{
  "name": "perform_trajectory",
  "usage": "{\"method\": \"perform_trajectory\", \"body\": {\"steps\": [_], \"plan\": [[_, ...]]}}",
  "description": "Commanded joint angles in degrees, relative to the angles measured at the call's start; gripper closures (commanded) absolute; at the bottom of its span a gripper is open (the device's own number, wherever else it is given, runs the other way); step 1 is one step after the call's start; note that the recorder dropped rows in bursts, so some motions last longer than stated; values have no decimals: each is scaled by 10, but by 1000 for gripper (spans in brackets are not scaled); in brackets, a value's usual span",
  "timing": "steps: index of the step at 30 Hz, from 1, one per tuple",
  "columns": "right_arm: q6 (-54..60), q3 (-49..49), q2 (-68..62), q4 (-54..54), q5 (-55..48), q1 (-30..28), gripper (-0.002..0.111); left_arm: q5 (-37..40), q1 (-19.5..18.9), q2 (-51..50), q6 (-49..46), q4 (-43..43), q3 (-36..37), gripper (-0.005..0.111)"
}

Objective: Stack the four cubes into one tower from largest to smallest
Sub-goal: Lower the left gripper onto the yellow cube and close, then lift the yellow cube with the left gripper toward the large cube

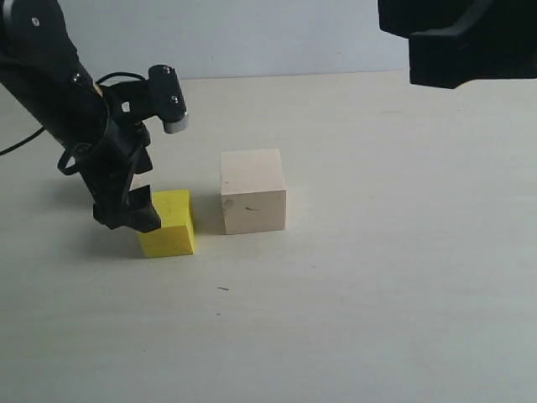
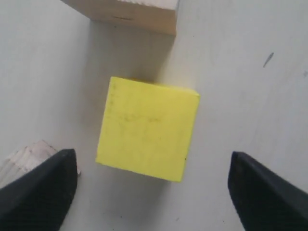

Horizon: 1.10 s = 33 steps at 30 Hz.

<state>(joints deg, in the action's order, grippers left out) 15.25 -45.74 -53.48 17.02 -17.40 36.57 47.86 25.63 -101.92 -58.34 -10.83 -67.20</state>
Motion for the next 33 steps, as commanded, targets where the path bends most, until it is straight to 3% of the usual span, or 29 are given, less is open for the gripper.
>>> {"method": "perform_trajectory", "body": {"steps": [1, 9, 21, 24, 29, 31, 33], "plan": [[-3, 2, 2, -5, -4, 1, 108, -18, 2, -24, -12, 11, -4, 25], [-2, 2, 2, -5, -6, 1, 108, -75, 2, -48, -10, 15, -4, 8], [0, 2, 2, -7, -4, 1, 108, -77, 2, -80, -11, 12, -4, 11], [0, 2, 2, -7, -4, 1, 108, -74, 2, -80, -14, -3, -4, 29], [0, 2, 2, -7, -3, 1, 108, -60, 9, -80, -46, -24, -4, 93], [0, 2, 2, -7, -3, 1, 108, -56, 11, -80, -48, -24, -4, 106], [0, 2, 2, -7, -3, 1, 108, -18, 12, -80, -60, -7, -18, 107]]}}
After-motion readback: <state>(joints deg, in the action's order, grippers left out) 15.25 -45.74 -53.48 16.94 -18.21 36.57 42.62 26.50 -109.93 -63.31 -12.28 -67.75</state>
